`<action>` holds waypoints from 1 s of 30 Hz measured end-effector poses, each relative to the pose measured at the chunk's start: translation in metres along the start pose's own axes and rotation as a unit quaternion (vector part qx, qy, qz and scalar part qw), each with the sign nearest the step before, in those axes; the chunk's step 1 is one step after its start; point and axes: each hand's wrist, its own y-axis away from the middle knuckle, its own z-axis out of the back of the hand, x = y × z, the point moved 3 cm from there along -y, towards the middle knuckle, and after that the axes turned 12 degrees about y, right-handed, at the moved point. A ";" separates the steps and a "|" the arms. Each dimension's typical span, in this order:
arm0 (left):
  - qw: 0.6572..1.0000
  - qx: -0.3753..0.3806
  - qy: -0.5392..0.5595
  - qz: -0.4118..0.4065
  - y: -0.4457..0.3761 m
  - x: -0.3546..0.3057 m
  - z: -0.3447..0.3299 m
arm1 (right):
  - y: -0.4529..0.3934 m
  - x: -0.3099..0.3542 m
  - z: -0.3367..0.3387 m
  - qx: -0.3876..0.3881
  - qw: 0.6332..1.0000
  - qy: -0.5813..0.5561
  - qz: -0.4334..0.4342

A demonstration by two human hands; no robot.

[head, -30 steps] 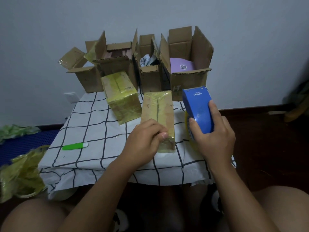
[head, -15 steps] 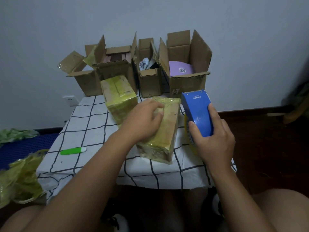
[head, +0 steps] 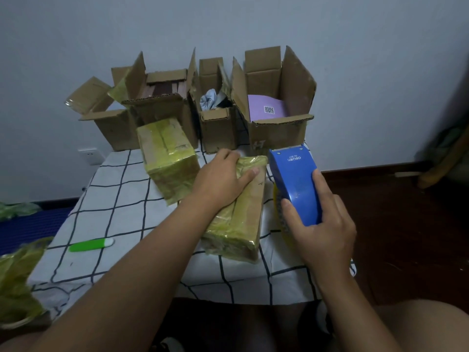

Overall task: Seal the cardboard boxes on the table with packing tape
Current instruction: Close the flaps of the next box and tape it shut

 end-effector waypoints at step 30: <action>1.000 0.019 0.007 0.019 0.043 -0.019 0.027 | 0.002 -0.004 0.000 0.028 0.999 -0.016 -0.002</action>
